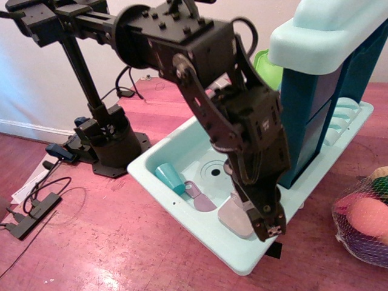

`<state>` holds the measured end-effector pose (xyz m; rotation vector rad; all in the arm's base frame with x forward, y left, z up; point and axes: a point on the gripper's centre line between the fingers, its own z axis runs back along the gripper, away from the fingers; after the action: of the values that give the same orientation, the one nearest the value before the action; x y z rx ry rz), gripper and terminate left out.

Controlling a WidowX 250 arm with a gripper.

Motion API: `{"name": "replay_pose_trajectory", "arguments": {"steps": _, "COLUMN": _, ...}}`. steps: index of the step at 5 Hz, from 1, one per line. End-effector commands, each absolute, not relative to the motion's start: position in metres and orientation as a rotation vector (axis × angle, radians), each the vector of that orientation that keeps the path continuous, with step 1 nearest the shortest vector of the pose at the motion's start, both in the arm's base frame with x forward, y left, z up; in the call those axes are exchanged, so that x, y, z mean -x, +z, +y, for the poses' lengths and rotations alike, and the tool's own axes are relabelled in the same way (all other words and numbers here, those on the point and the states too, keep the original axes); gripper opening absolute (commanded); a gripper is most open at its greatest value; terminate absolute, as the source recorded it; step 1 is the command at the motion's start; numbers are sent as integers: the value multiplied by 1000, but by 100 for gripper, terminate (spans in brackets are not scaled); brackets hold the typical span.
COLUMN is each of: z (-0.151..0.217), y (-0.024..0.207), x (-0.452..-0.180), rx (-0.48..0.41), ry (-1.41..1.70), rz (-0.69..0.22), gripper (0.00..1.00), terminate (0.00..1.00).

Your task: Turn lever vertical to front

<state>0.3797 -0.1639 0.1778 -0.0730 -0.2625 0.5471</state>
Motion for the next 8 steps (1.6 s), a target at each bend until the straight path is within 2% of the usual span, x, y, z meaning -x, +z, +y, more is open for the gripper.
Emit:
{"name": "replay_pose_trajectory", "arguments": {"steps": 1, "z": -161, "y": 197, "x": -365, "rx": 150, "ry": 568, "rz": -331, "gripper": 100, "terminate": 0}}
{"name": "replay_pose_trajectory", "arguments": {"steps": 3, "z": -146, "y": 190, "x": -359, "rx": 156, "ry": 598, "rz": -362, "gripper": 100, "terminate": 0}}
{"name": "replay_pose_trajectory", "arguments": {"steps": 5, "z": -130, "y": 156, "x": -354, "rx": 182, "ry": 666, "rz": -403, "gripper": 100, "terminate": 0}}
{"name": "replay_pose_trajectory", "arguments": {"steps": 6, "z": -114, "y": 154, "x": -312, "rx": 140, "ry": 708, "rz": -360, "gripper": 100, "terminate": 0}}
{"name": "replay_pose_trajectory", "arguments": {"steps": 8, "z": -85, "y": 172, "x": -216, "rx": 38, "ry": 845, "rz": -309, "gripper": 100, "terminate": 0}}
